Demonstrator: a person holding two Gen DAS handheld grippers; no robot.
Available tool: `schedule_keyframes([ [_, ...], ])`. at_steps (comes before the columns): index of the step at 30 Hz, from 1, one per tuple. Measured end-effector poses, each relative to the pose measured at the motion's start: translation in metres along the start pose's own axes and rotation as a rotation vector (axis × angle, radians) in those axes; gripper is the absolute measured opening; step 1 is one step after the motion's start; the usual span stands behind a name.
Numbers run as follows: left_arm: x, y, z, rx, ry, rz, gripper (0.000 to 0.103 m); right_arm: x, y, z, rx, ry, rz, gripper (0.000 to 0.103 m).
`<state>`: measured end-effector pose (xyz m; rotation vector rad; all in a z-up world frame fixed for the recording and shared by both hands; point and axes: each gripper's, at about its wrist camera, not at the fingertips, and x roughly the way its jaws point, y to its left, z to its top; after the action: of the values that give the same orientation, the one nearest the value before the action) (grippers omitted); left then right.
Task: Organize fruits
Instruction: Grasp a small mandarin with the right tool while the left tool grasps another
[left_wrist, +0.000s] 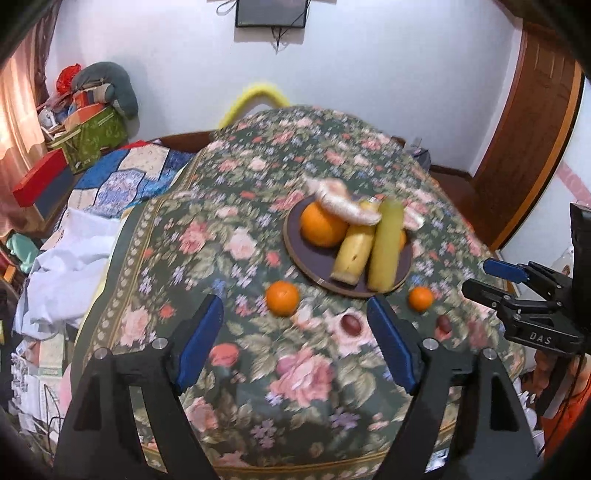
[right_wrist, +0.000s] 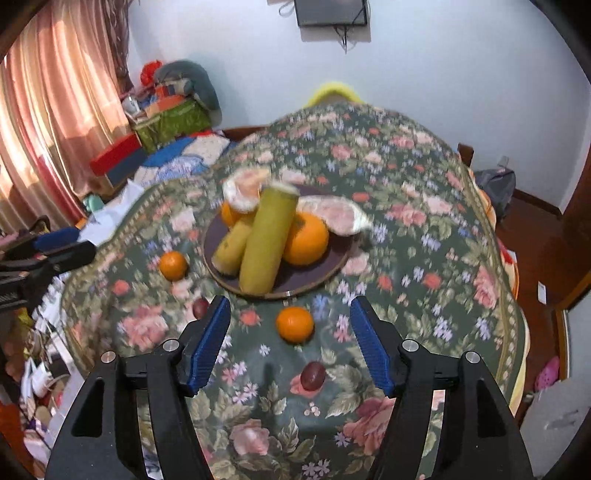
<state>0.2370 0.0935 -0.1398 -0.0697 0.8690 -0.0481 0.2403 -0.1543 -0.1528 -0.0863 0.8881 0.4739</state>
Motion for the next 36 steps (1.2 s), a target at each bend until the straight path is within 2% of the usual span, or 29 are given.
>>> schedule_keyframes([
  [7, 0.034, 0.021, -0.02, -0.033, 0.082, 0.011, 0.08, 0.032, 0.0, -0.016, 0.004, 0.069, -0.034, 0.064],
  [12, 0.054, 0.026, -0.024, -0.04, 0.111, 0.01, 0.08, 0.047, -0.004, -0.019, 0.025, 0.094, -0.035, 0.063],
  [15, 0.062, 0.027, -0.025, -0.035, 0.119, 0.006, 0.08, 0.055, -0.003, -0.02, 0.024, 0.109, -0.024, 0.055],
  [18, 0.07, 0.026, -0.024, -0.03, 0.129, 0.007, 0.08, 0.063, -0.001, -0.022, 0.026, 0.128, -0.011, 0.037],
  [20, 0.075, 0.026, -0.024, -0.027, 0.134, 0.005, 0.08, 0.065, 0.0, -0.023, 0.03, 0.129, 0.008, 0.032],
  [30, 0.099, 0.023, -0.016, -0.033, 0.133, 0.02, 0.08, 0.053, 0.0, -0.02, 0.033, 0.079, 0.026, 0.031],
  [36, 0.116, 0.021, -0.012, -0.045, 0.142, 0.009, 0.069, 0.048, -0.002, -0.015, 0.042, 0.055, 0.039, 0.031],
])
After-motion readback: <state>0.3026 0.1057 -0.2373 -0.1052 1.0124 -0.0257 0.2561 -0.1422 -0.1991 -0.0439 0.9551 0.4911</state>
